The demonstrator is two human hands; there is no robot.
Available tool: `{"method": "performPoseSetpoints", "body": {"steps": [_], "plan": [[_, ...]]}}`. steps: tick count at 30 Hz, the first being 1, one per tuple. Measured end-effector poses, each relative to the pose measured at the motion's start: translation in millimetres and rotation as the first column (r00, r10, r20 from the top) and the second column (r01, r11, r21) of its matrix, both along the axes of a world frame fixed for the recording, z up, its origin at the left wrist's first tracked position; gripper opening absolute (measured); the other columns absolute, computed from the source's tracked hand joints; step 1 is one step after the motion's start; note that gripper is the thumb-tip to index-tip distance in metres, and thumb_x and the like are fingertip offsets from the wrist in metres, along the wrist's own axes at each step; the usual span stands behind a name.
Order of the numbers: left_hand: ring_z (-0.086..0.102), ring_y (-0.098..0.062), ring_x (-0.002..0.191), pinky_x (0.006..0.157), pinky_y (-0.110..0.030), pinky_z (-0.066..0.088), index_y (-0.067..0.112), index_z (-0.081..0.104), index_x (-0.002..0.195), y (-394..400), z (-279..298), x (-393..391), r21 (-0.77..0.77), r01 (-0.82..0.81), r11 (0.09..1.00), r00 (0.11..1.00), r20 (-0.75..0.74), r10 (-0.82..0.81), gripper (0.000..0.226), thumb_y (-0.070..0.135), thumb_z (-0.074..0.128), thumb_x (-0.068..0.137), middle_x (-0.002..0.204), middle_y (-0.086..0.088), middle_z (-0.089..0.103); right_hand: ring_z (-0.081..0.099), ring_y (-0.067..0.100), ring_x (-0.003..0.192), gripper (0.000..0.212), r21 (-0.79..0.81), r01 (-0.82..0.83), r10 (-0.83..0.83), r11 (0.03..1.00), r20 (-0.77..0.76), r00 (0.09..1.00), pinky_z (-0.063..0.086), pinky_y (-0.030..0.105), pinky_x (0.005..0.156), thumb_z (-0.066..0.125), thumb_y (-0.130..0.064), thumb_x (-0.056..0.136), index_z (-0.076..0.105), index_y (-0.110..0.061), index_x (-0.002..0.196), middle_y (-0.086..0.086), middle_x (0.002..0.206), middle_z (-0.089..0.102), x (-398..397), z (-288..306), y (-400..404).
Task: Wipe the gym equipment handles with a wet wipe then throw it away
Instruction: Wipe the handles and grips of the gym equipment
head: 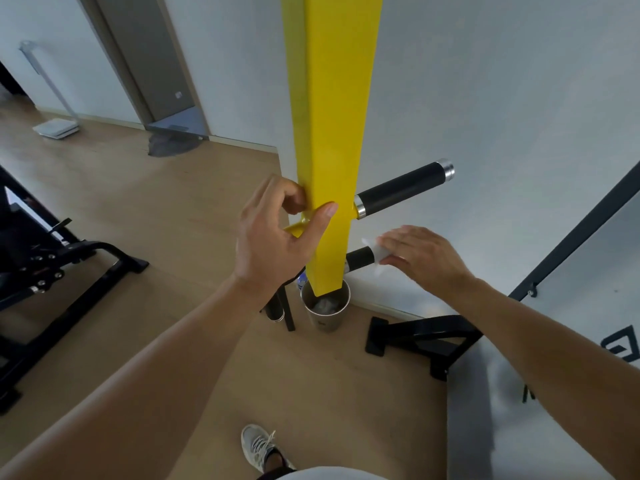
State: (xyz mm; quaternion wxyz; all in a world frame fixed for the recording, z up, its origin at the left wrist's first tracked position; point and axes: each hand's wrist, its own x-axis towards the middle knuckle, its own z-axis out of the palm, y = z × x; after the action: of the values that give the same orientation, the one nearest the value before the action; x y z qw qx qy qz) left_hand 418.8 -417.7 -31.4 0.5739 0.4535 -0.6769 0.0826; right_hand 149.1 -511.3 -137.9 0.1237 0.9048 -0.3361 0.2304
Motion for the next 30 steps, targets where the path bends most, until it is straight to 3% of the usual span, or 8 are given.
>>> {"method": "performPoseSetpoints", "body": {"steps": [3,9,16,19,23,26,30], "plan": [[0.053,-0.019,0.067,0.063,-0.025,0.045,-0.001,0.056,0.077,-2,1,0,0.004,0.014,1.0,1.0,0.014,-0.014,0.047,0.041,0.065,0.094,0.073,-0.007,0.057,0.069,0.03,0.109,0.044,-0.02,0.02,-0.02,1.0,0.0,1.0,0.055,0.047,0.099,0.071,-0.031,0.088,0.066,-0.007,0.124,0.012,0.118,0.071,11,-5,3],[0.055,-0.021,0.066,0.061,-0.028,0.046,-0.001,0.056,0.077,-2,0,3,0.012,0.028,1.0,0.999,0.019,-0.028,0.046,0.04,0.066,0.094,0.072,-0.008,0.059,0.069,0.023,0.106,0.041,-0.036,-0.154,0.154,0.987,0.004,0.988,0.053,0.044,0.102,0.079,-0.029,0.085,0.068,-0.013,0.121,0.006,0.118,0.071,45,-11,9],[0.054,-0.018,0.066,0.062,-0.025,0.045,-0.001,0.055,0.077,1,0,0,0.038,0.025,0.999,1.0,0.005,-0.025,0.05,0.045,0.063,0.095,0.071,-0.007,0.058,0.069,0.024,0.108,0.042,-0.09,-0.001,-0.004,0.996,-0.051,0.999,0.049,0.043,0.107,0.075,-0.032,0.089,0.068,-0.01,0.123,0.008,0.119,0.072,-8,-3,-9],[0.051,-0.014,0.067,0.063,-0.021,0.043,-0.002,0.055,0.077,-1,0,1,0.036,0.029,0.999,0.999,0.014,-0.029,0.049,0.043,0.063,0.095,0.072,-0.006,0.057,0.07,0.022,0.105,0.035,-0.12,-0.094,0.089,0.988,-0.044,0.995,0.047,0.04,0.108,0.07,-0.033,0.091,0.069,-0.011,0.119,0.007,0.115,0.073,28,-6,1],[0.048,-0.008,0.07,0.068,-0.012,0.04,-0.003,0.056,0.077,2,0,4,0.005,0.03,1.0,0.999,0.039,-0.03,0.046,0.039,0.064,0.095,0.074,-0.002,0.056,0.069,0.023,0.105,0.046,-0.159,-0.207,0.213,0.965,0.021,0.977,0.051,0.044,0.104,0.083,-0.023,0.084,0.065,-0.01,0.124,0.007,0.116,0.072,56,-23,7],[0.05,-0.012,0.069,0.066,-0.017,0.042,-0.002,0.056,0.075,2,-1,6,-0.008,0.034,0.999,0.999,0.04,-0.033,0.047,0.039,0.065,0.095,0.072,-0.005,0.057,0.069,0.023,0.103,0.042,-0.269,-0.156,0.172,0.95,0.039,0.984,0.051,0.044,0.103,0.076,-0.016,0.088,0.059,-0.011,0.126,0.009,0.115,0.072,33,-27,1],[0.051,-0.015,0.066,0.063,-0.022,0.043,-0.001,0.056,0.073,4,-3,-1,-0.018,0.025,1.0,0.999,0.029,-0.024,0.046,0.038,0.066,0.095,0.071,-0.005,0.057,0.072,0.023,0.103,0.029,-0.336,-0.03,0.056,0.941,0.068,0.996,0.051,0.045,0.103,0.072,-0.017,0.094,0.07,-0.006,0.121,0.01,0.115,0.074,-14,-25,-11]]}}
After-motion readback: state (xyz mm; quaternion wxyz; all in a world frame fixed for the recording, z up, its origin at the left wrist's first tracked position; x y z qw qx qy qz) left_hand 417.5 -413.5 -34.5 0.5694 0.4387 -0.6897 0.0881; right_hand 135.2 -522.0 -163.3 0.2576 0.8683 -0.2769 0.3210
